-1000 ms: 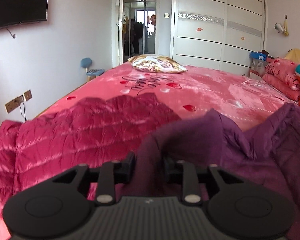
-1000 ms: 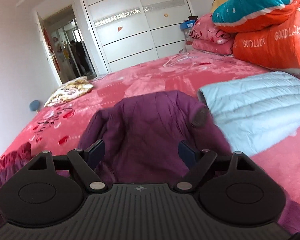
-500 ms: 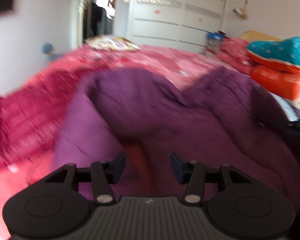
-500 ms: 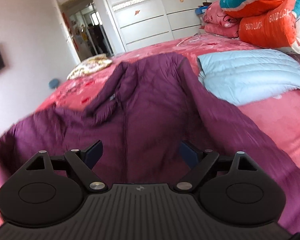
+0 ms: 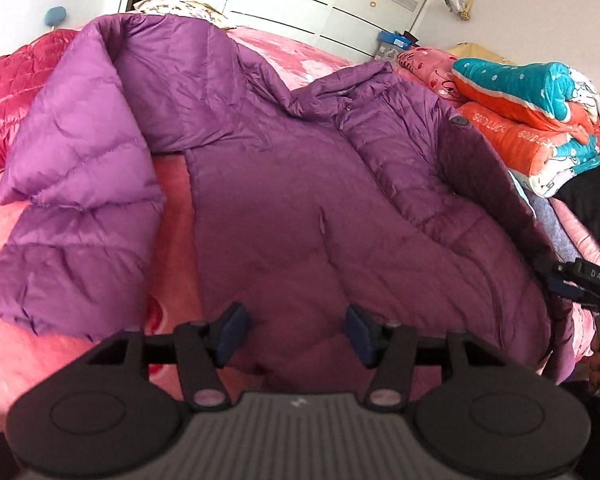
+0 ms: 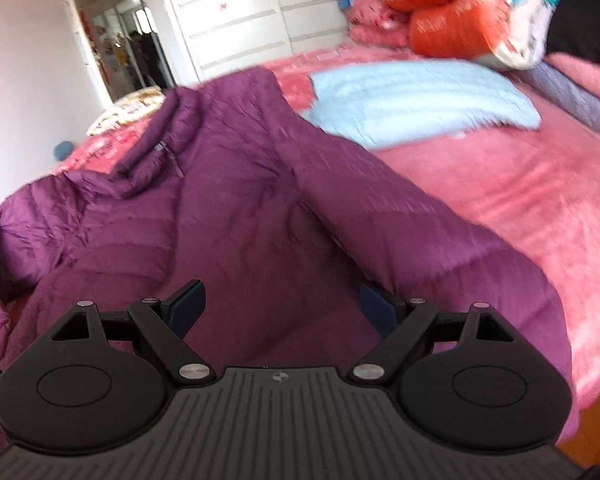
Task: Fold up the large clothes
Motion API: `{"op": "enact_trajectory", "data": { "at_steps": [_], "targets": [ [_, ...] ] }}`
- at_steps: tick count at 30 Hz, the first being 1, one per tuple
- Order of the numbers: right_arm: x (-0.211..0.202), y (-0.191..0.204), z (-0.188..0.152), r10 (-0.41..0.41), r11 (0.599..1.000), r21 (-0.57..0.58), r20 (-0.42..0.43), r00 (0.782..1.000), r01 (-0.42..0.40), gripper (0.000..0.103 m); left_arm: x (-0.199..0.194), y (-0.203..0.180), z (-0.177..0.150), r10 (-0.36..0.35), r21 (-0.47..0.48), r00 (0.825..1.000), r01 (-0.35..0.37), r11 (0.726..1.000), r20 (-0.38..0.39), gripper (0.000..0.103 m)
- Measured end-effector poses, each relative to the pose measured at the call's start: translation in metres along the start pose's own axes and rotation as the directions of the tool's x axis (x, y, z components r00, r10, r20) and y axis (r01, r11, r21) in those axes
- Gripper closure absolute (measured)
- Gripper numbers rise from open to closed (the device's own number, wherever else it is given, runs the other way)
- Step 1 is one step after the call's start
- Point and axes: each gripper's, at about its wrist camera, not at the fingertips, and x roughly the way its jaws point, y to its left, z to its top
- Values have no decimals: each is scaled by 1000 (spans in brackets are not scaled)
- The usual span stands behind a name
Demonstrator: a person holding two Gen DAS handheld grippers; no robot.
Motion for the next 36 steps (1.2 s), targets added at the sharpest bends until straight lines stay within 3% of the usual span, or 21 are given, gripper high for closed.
{"op": "enact_trajectory", "data": {
  "at_steps": [8,11,14,17,20,23,28,32,34,36],
  "targets": [
    [17,-13,-9,-47,999,-1,-73,996,47,0,-2,-5,-11,-26,6,999,26,1000,35,34],
    [25,-19,-1,-135,991,8,-39,990,135,0,2,-2,-11,-37,-21,999,37,999,36,32],
    [36,-38,7,-243,967,70,-9,970,243,0,6,-1,-10,-31,-35,999,32,999,40,30],
    [41,-59,11,-284,945,171,11,959,278,0,7,1,-9,-12,-45,999,14,999,41,28],
    [44,-63,11,-232,954,200,18,973,224,0,7,5,-8,0,-67,999,2,998,38,24],
    [46,-60,9,-144,973,183,13,990,139,0,10,9,-8,28,-96,999,-24,995,36,10],
    [56,-59,8,-75,980,180,-49,996,82,0,22,9,-10,31,-119,999,-33,992,-14,8],
    [63,-59,8,-57,979,193,-71,996,70,0,29,5,-15,-22,-134,998,14,991,-58,14],
    [66,-57,9,-57,980,187,-79,995,71,0,29,-2,-15,-62,-119,996,54,991,-64,25],
    [66,-55,9,-58,981,181,-82,995,72,0,29,-8,-12,-105,-128,991,95,987,-77,49]
  ]
}}
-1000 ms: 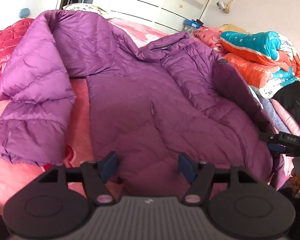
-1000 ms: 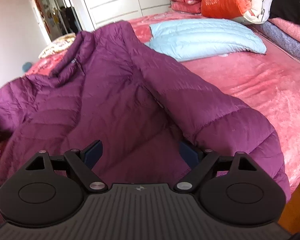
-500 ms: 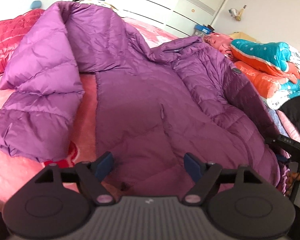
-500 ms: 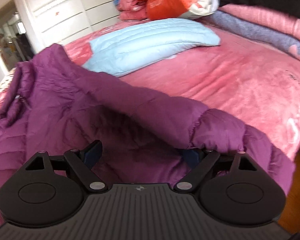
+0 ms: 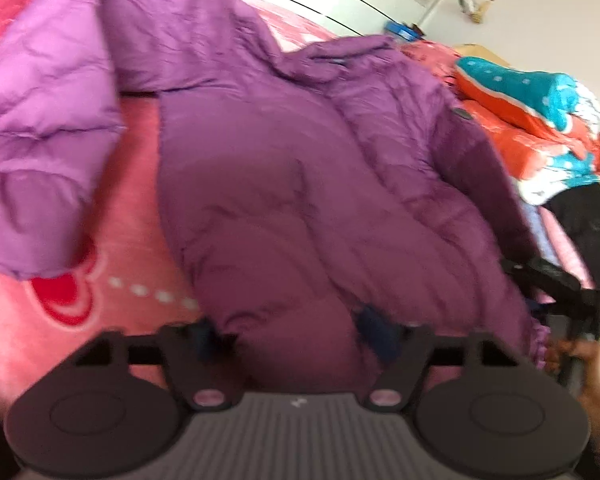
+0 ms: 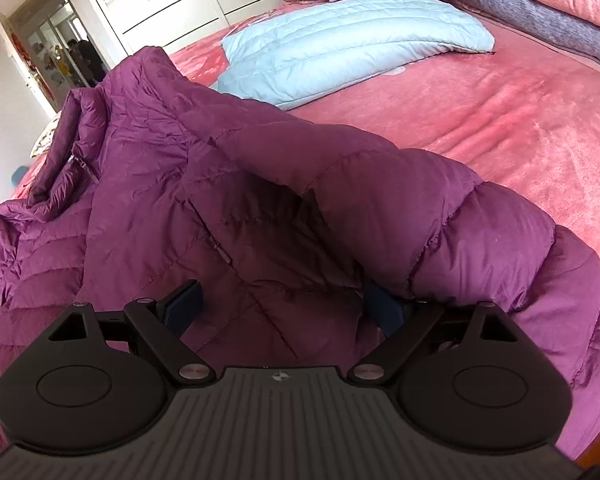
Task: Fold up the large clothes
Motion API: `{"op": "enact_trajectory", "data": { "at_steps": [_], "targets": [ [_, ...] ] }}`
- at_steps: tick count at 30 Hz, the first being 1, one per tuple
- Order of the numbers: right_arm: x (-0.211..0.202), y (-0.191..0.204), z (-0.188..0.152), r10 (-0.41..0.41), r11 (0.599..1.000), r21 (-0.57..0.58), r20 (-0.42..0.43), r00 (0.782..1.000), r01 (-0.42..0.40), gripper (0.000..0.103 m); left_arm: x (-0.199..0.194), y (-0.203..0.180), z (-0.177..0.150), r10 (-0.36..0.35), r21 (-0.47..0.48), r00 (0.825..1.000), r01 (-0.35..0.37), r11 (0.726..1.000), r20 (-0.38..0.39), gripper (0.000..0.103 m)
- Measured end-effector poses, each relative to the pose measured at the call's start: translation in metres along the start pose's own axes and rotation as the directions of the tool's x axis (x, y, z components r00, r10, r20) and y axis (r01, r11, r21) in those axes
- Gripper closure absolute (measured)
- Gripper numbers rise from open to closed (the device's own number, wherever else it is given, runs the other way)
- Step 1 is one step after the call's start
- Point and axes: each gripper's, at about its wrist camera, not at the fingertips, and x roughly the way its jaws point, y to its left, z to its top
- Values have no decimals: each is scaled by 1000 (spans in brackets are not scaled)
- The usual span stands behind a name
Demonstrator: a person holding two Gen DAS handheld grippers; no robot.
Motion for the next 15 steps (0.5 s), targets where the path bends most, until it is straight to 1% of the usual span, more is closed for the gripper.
{"op": "enact_trajectory", "data": {
  "at_steps": [1,3,5,6,8,10,11,12,13,14,15],
  "targets": [
    [-1,0,0,2,1000,-2,1,1000,-2,0,-1,-3,2,-26,-6,1000,26,1000,-5,51],
    [-2,-1,0,14,1000,-2,4,1000,-14,0,-5,-13,8,-91,-11,996,91,996,6,60],
    [-4,-2,-1,33,999,2,4,999,-33,0,-11,-24,16,-148,3,989,148,989,31,65],
    [-4,-2,-1,42,999,2,3,999,-42,0,-16,-31,22,-184,5,982,184,983,51,66],
    [-5,-3,-1,50,999,2,2,999,-50,0,-23,-37,33,-258,-37,961,262,964,97,67],
    [-8,-5,-1,59,998,8,3,998,-60,0,-32,-35,45,-328,-118,928,351,929,178,67],
    [-9,-6,-1,67,998,13,5,998,-67,0,-35,-33,49,-340,-145,916,374,916,213,67],
    [-10,-6,-2,73,997,18,7,997,-74,0,-37,-32,52,-327,-164,914,370,914,241,67],
    [-10,-7,-2,79,997,21,9,997,-79,0,-37,-31,52,-299,-169,921,345,923,249,67],
    [-10,-7,-1,82,996,22,9,997,-83,0,-36,-30,51,-262,-163,935,305,938,241,66],
    [-11,-7,-2,83,996,22,9,996,-84,0,-33,-28,48,-213,-158,953,249,955,214,66]
  ]
}}
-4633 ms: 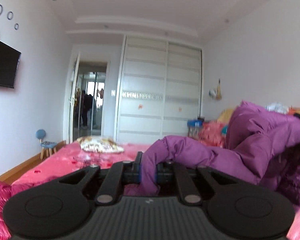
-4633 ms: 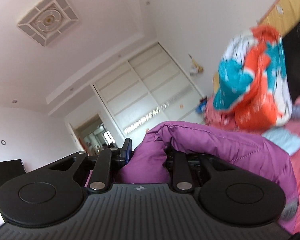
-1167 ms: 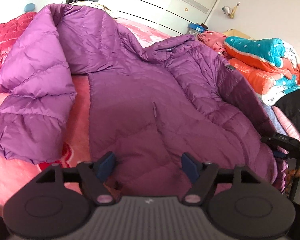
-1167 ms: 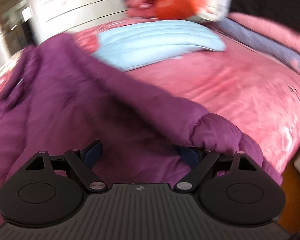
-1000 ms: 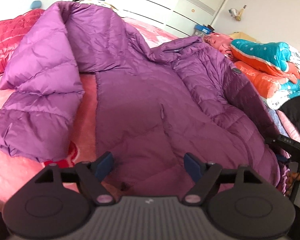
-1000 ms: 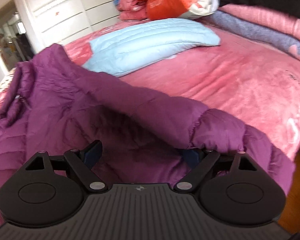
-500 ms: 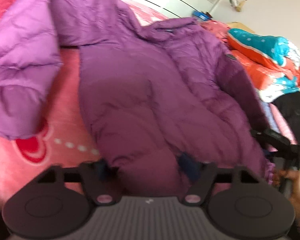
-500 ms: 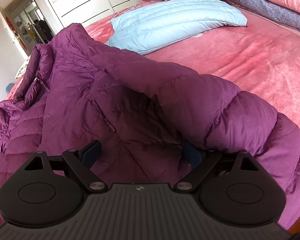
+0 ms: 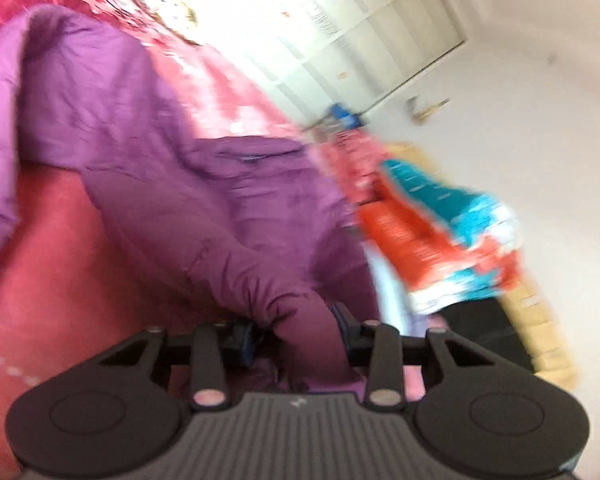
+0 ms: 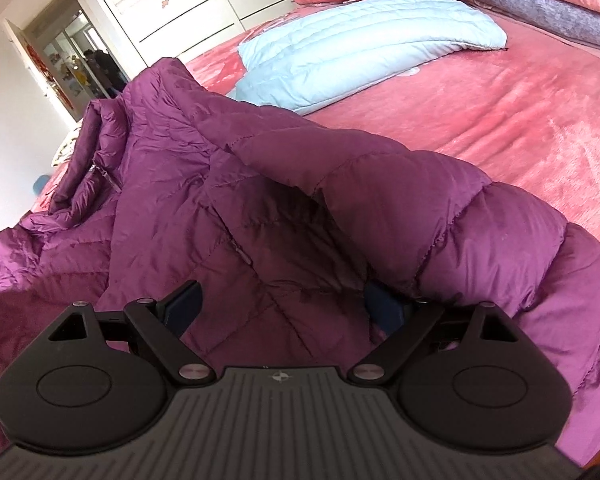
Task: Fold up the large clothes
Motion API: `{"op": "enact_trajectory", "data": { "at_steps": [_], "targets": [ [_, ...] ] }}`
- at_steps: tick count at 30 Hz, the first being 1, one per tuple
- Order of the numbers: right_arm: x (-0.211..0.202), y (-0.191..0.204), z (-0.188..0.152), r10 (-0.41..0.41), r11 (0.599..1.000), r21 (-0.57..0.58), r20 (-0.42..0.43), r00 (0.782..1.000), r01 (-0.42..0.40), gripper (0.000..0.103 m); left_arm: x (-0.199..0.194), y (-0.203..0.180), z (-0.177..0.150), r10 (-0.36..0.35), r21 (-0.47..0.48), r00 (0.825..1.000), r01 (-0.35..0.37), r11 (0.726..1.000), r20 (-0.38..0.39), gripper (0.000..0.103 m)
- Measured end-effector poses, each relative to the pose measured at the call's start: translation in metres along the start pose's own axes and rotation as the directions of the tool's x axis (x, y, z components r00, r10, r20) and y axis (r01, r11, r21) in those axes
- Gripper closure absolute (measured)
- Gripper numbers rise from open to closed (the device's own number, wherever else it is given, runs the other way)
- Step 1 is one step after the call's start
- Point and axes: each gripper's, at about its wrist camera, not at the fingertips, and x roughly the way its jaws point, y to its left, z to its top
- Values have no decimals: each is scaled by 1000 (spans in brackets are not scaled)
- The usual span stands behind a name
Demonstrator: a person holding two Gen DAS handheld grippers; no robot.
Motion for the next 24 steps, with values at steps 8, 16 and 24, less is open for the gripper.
{"op": "enact_trajectory", "data": {
  "at_steps": [8,16,24],
  "targets": [
    [2,2,0,-5,1000,-5,-3,1000,5,0,8,19,-36,296,87,933,-284,955,-205,69],
    [-6,-3,0,-6,1000,16,31,1000,6,0,1,21,-46,442,176,867,-410,895,-229,61],
    [-22,-25,8,-36,991,133,175,984,12,0,-30,-28,-37,480,359,877,-440,823,-28,48]
  ]
}}
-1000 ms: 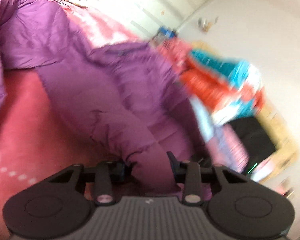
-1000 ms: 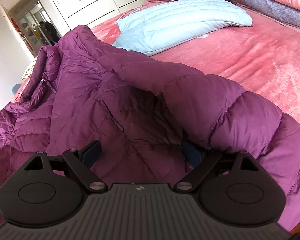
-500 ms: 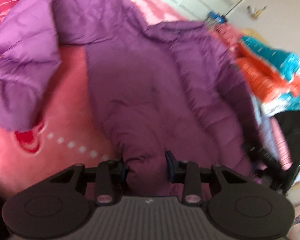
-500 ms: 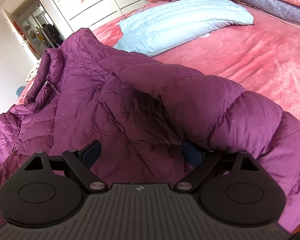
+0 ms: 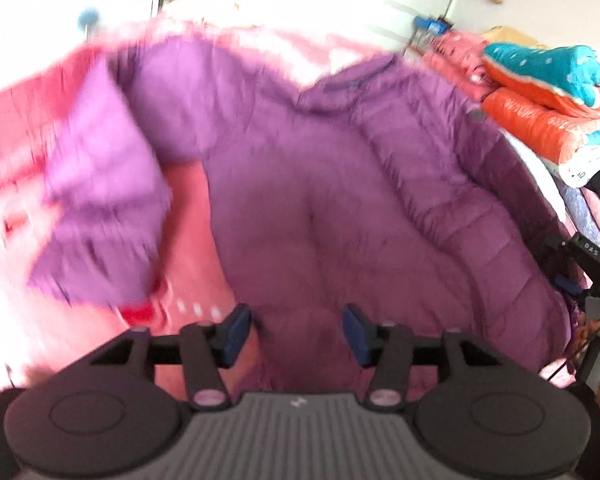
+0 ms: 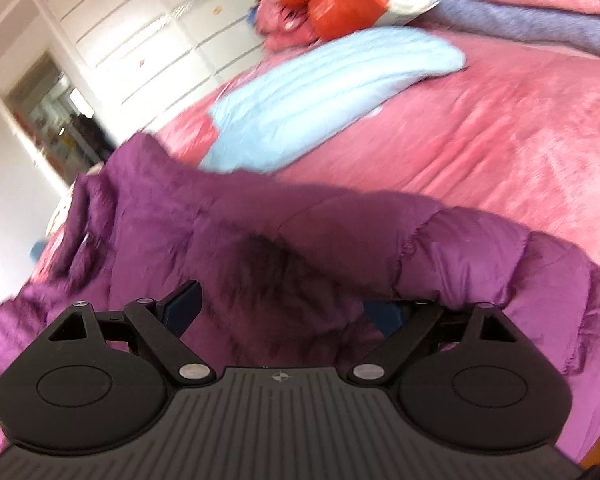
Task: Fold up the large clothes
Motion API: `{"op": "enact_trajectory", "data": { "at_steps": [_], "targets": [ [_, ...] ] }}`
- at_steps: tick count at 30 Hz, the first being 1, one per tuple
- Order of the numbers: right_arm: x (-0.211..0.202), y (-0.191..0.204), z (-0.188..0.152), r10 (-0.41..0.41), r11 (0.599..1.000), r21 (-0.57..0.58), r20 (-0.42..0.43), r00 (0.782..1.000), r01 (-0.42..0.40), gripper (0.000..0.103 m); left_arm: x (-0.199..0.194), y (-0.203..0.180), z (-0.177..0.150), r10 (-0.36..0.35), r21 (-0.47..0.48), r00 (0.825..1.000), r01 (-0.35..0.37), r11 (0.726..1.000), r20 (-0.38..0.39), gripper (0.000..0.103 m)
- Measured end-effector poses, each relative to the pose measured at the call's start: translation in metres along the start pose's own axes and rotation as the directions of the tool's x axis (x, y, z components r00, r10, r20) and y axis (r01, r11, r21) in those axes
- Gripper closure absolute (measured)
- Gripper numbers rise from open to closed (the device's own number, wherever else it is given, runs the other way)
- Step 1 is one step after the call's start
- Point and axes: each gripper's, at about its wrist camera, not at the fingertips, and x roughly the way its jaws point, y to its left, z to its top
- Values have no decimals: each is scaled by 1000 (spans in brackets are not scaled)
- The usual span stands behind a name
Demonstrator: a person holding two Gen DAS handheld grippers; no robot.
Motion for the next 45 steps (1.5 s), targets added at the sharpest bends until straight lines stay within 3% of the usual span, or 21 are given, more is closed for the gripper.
{"op": "enact_trajectory", "data": {
  "at_steps": [3,5,9,11,15,18,22,26,28,37,45],
  "targets": [
    [5,0,8,-72,997,-25,79,994,75,0,-12,-13,18,-5,69,997,-1,998,78,47],
    [10,0,16,-141,989,-31,149,979,147,0,-11,-21,32,-39,96,995,29,995,96,46],
    [24,-10,34,-206,978,90,218,954,190,0,13,-35,60,-65,133,995,55,990,79,46],
    [29,-18,41,-212,967,195,259,942,164,0,30,-41,71,-80,142,994,69,987,72,46],
    [48,-30,51,-99,939,345,299,949,-10,0,72,-56,94,-87,172,994,74,982,68,47],
    [64,-24,58,-43,936,345,290,956,-63,0,103,-64,109,-91,179,994,79,981,60,47],
    [83,6,60,40,964,244,271,962,-109,0,144,-76,126,-75,203,995,61,977,62,47],
    [106,34,58,195,961,163,179,964,-225,0,181,-77,142,-45,196,997,30,980,70,47],
    [117,49,52,230,962,119,132,964,-246,0,201,-76,150,-18,179,998,8,984,55,47],
    [150,90,24,215,975,-43,-19,976,-216,0,268,-58,188,107,87,992,-112,990,60,53],
    [151,104,10,228,967,-101,-64,972,-234,0,320,-47,243,249,51,959,-257,965,136,52]
  ]
}}
